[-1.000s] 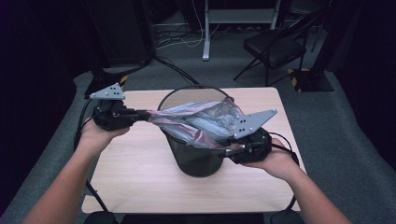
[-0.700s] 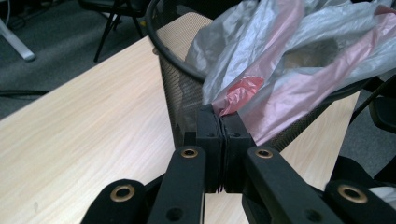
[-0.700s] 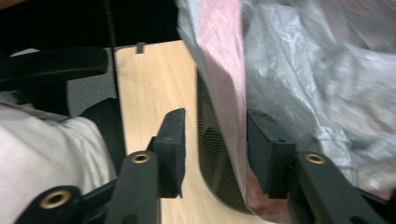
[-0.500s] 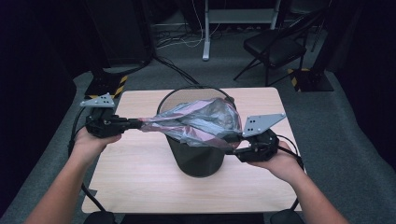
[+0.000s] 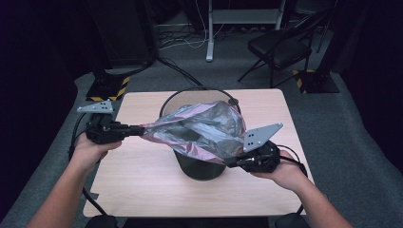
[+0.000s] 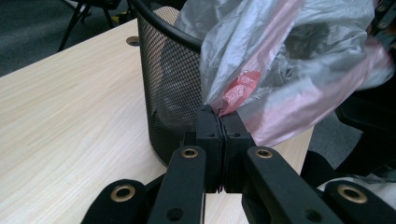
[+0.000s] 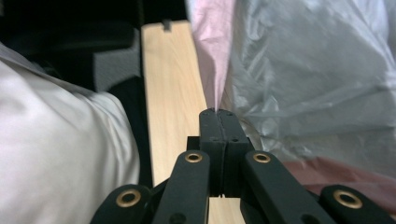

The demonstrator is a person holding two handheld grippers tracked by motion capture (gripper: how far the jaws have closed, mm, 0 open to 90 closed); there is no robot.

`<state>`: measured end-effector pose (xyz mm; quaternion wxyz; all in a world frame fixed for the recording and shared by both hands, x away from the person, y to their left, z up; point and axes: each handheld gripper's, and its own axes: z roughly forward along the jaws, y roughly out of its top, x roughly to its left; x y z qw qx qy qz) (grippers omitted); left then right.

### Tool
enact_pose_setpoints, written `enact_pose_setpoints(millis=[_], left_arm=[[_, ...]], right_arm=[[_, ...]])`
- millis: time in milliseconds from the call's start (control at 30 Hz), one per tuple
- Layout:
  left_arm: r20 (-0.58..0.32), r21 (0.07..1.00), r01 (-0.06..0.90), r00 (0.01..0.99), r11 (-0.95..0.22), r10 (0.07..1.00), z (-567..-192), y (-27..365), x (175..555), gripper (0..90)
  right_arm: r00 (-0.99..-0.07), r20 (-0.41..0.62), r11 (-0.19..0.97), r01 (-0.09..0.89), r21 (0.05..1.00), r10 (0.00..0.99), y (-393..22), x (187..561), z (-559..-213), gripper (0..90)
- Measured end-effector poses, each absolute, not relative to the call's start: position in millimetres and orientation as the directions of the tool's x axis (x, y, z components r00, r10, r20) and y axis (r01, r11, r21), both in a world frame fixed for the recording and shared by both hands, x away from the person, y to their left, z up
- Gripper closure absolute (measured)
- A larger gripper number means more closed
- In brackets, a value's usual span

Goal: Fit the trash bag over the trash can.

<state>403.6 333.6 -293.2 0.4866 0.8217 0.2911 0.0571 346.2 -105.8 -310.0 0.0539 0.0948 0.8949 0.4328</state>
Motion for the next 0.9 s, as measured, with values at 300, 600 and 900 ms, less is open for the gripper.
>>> enact_pose_setpoints(millis=[300,600,900], left_arm=[[-0.212,0.808,0.476,0.786,-0.349,0.581,-315.5,320.9,428.6,87.9],[-0.089,0.841,0.388,0.788,-0.378,0.61,-281.2,313.6,411.4,45.9],[-0.021,0.855,0.297,0.839,-0.425,0.544,-241.6,293.3,397.2,39.0]], right_arm=[[-0.947,-0.038,0.626,0.181,0.759,0.32,-111.2,361.6,-321.0,90.0],[-0.951,-0.035,0.625,0.173,0.761,0.307,-111.7,359.2,-319.8,90.0],[-0.95,-0.033,0.624,0.177,0.761,0.309,-109.9,361.4,-320.4,90.0]])
